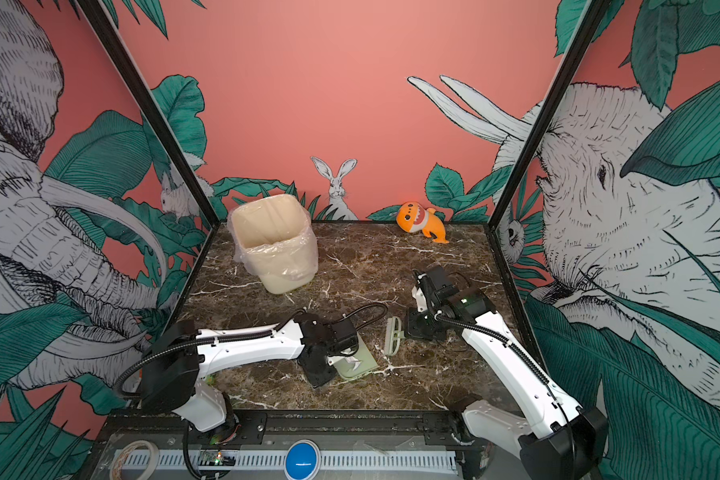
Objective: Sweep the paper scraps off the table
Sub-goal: 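Push the white scrap deeper into the dustpan with the right gripper's brush, then lift the dustpan with the left gripper and carry it to the bin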
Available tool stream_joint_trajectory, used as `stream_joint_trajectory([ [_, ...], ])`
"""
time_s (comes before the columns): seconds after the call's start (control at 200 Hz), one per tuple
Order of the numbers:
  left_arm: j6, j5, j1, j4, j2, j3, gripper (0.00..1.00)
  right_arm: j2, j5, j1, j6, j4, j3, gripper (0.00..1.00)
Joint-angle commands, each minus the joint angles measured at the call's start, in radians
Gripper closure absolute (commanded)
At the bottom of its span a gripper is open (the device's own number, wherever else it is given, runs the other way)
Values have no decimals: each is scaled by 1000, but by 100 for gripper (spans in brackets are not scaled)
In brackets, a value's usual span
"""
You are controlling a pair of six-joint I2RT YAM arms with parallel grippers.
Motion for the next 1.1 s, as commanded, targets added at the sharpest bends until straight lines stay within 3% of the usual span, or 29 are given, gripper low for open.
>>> stream_joint_trajectory([
  [0.0,-18,-42,2,-49,-63,50,86,-25,12,-29,-32,-23,20,100],
  [0.285,-47,-75,47,-108,-170,104,86,-36,-36,-82,-49,31,-8,100],
  [0.7,-66,-150,175,-401,-318,298,85,-23,-106,-90,-64,102,-14,100],
  [0.825,-55,-140,262,-507,-349,390,85,-12,-135,-90,-61,125,-14,100],
  [1.095,65,-68,559,-619,-345,595,84,1,-162,-90,-66,138,0,100],
])
